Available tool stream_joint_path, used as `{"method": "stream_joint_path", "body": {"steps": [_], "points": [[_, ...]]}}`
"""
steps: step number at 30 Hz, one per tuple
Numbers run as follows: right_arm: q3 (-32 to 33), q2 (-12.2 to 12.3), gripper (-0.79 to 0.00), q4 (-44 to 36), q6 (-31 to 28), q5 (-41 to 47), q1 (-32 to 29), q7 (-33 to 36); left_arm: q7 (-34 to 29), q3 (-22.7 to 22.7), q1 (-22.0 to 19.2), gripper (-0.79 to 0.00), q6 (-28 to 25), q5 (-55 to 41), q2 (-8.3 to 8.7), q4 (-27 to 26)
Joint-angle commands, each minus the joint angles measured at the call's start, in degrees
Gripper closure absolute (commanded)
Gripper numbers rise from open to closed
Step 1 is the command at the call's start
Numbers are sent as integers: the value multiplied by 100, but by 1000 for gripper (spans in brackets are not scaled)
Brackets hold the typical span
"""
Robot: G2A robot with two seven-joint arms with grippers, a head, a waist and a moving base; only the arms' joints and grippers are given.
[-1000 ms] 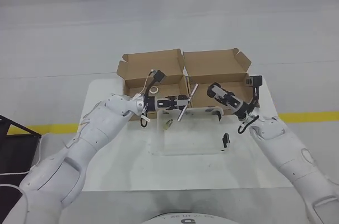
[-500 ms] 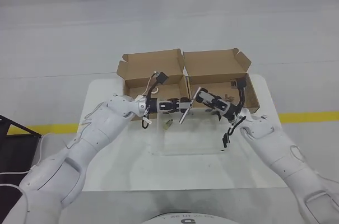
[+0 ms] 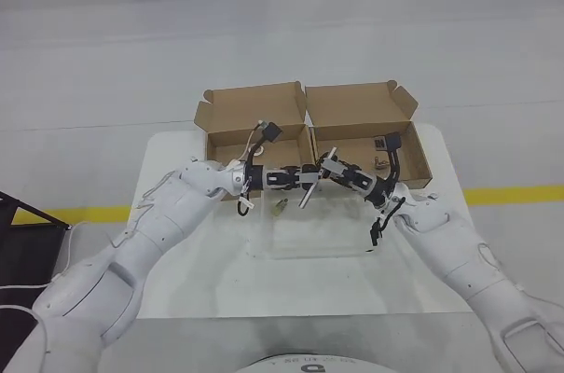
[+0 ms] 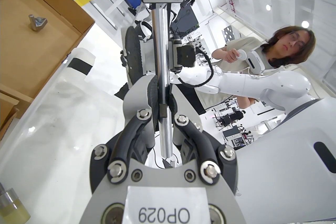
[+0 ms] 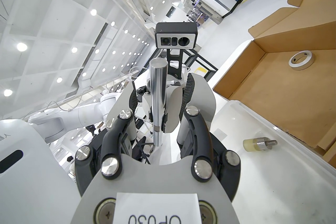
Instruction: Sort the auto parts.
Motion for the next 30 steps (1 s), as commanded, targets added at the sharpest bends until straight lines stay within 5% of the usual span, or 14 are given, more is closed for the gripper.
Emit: {"method": "stream_joint_path", "body": {"steps": [1,7,9,11,27,28,30], "points": [[13,-7,-360,-3,7,122,-4,93,2,16,-5,0,-2,-1,4,-12],[60,-29,-243,-5,23,388,-6,363,20,51,-15,0,-20,-21,21,-23],[70,-41,-163,9,56,424,-3,397,29,60,-14,0,-29,-27,29,-37],[77,-56,0,34,80,467,3,414,42,69,-7,0,-42,-29,40,-63],[179,-146,0,83,74,695,-20,662,42,119,-2,0,-42,-39,141,-185],[189,-149,0,82,72,703,-27,678,42,122,-3,-52,-42,-43,144,-190],[209,-155,0,82,82,724,-42,713,31,131,-2,0,-31,-60,150,-211]]}}
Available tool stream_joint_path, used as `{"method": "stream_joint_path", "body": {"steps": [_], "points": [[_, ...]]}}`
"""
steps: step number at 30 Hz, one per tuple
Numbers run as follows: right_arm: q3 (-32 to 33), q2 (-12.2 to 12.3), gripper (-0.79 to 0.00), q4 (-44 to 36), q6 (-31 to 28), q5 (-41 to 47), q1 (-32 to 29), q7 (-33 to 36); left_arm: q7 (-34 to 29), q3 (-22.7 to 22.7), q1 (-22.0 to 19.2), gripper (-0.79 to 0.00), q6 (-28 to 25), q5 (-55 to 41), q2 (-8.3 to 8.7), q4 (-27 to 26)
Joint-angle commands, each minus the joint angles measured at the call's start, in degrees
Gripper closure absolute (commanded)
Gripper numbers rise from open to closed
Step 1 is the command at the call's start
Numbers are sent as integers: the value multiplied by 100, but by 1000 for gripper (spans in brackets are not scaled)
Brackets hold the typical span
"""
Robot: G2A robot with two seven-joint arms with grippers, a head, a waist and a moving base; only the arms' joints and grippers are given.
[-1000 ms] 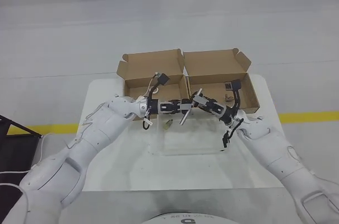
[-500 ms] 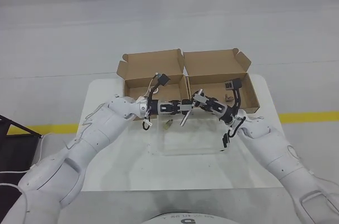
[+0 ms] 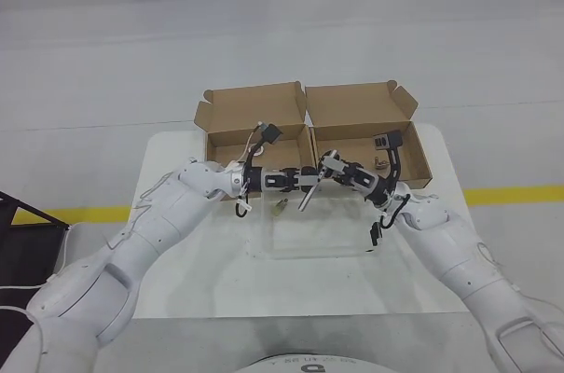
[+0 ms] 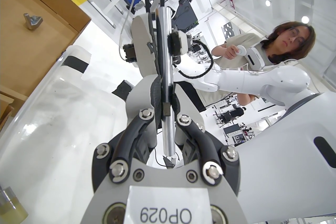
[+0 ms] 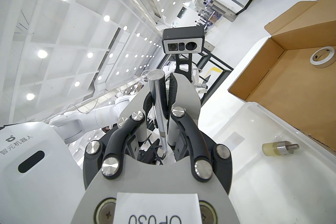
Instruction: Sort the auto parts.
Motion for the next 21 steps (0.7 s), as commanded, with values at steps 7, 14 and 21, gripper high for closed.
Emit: {"method": "stream_joint_path", "body": {"steps": [7,14,21], "points": [[81,-23,0,12,90,41,-42,100,-4,38,-12,0,5,-9,14,-42],[206,-38,0,32,68,-31,-83,42,23,64,-30,0,-23,0,22,-56],[293,-53,0,5,206,198,-142,159,-23,89,-58,-240,23,-78,7,-55]]}}
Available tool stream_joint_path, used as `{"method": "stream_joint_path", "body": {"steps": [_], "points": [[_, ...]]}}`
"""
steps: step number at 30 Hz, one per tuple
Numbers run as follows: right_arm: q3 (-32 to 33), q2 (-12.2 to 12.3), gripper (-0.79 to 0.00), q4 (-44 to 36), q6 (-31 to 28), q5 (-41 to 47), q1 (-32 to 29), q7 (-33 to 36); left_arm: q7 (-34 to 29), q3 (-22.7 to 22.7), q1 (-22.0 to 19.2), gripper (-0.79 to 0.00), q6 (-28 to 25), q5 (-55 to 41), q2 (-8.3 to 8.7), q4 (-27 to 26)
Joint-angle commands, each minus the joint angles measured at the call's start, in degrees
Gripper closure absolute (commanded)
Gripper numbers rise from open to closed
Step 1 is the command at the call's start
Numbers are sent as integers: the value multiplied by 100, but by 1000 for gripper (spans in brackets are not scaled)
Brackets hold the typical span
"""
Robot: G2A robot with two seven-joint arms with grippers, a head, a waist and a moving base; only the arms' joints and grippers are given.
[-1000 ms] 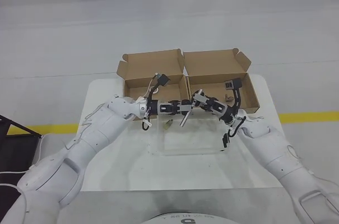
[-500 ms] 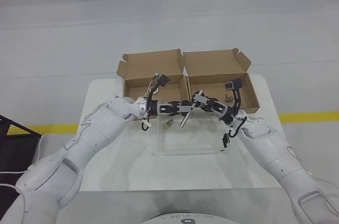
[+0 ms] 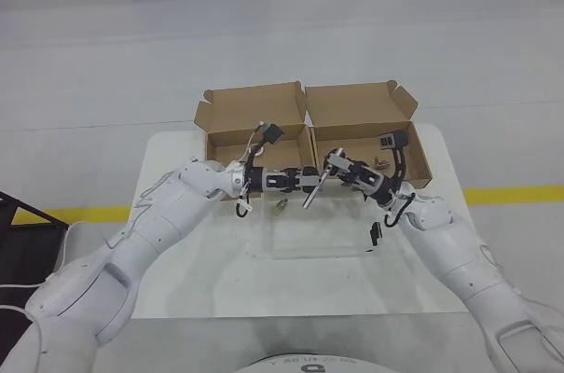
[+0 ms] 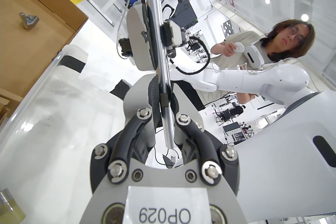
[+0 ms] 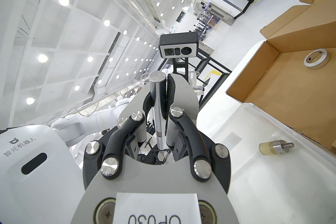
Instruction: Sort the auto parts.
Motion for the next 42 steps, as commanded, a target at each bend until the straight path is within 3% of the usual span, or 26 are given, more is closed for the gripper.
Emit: {"method": "stream_joint_path", "body": {"steps": [1,3,10,16,17,19,21,27,34,38,42], "points": [[0,-10,0,-8,130,227,-15,98,-15,2,-12,-252,16,-26,-6,2],[29,-17,0,32,308,571,-5,274,-32,0,-21,-326,33,-67,-9,9],[176,-47,0,438,648,1140,135,647,-66,-38,-39,-339,67,-170,2,49],[490,-28,0,822,486,1044,204,504,-52,-83,-45,-360,53,-201,25,99],[585,-12,0,898,417,935,210,397,-45,-91,-47,-391,46,-194,30,109],[844,36,0,1068,235,690,209,101,-7,-110,-55,-570,8,-141,44,137],[1109,90,0,1152,122,530,155,-127,9,-120,-45,-665,-8,-117,58,154],[1821,264,0,1279,44,-815,-68,-1196,17,-129,-29,-677,-16,-114,84,169],[2106,317,0,929,732,-2675,-347,-2707,-28,-89,-77,-665,29,-97,66,143],[2012,305,0,753,1477,-3619,-406,-3150,-48,-63,-104,-668,49,-99,47,169],[1849,263,0,706,1878,-3815,-374,-3042,-56,-42,-128,-665,57,-93,29,203]]}}
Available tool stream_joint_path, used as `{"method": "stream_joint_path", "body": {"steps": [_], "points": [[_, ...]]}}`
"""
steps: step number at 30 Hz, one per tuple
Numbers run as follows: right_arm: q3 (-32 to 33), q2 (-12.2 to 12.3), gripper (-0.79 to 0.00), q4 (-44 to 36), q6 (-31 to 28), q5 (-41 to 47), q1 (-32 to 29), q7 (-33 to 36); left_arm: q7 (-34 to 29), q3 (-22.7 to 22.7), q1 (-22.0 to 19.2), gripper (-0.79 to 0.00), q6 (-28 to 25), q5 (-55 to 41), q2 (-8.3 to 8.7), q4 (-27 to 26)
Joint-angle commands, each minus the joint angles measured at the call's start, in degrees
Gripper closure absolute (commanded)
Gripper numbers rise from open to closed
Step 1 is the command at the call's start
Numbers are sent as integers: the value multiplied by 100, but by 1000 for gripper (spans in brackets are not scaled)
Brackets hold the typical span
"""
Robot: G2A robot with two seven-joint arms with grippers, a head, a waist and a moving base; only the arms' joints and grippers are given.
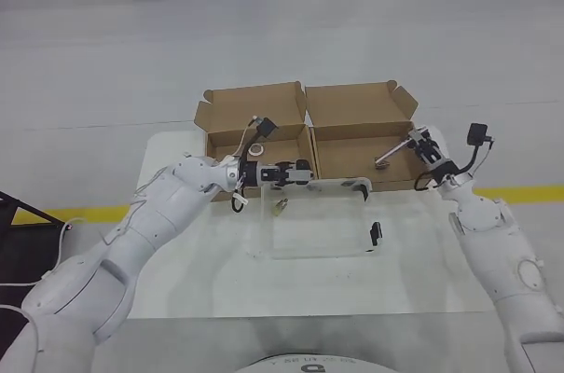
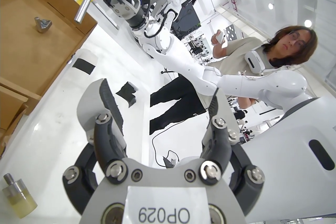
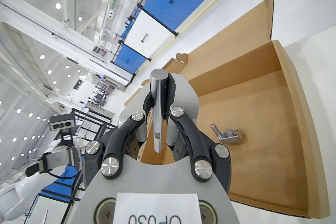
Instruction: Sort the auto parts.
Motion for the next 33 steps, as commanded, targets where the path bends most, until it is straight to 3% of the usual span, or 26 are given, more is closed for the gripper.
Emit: {"method": "stream_joint_path", "body": {"steps": [1,8,15,22,23,24,25,33], "points": [[-58,-14,0,16,139,-60,34,109,2,6,-11,-671,-2,3,-7,29],[-119,-52,0,83,383,-82,165,327,0,15,-45,-696,0,-10,-28,103],[-161,-86,0,178,662,-112,280,494,-30,27,-90,-785,30,-33,-56,150],[-156,-111,0,255,718,-143,348,549,-63,43,-131,-785,63,-47,-79,188],[-151,-113,-31,260,728,-151,354,555,-70,44,-138,-785,70,-53,-83,193],[-146,-116,-188,258,734,-154,358,562,-73,48,-146,-785,73,-48,-87,186],[-141,-118,-237,256,737,-157,360,567,-72,51,-152,-785,72,-43,-90,189],[-132,-139,-289,235,749,-178,357,662,-70,68,-174,-785,70,-31,-106,208]]}}
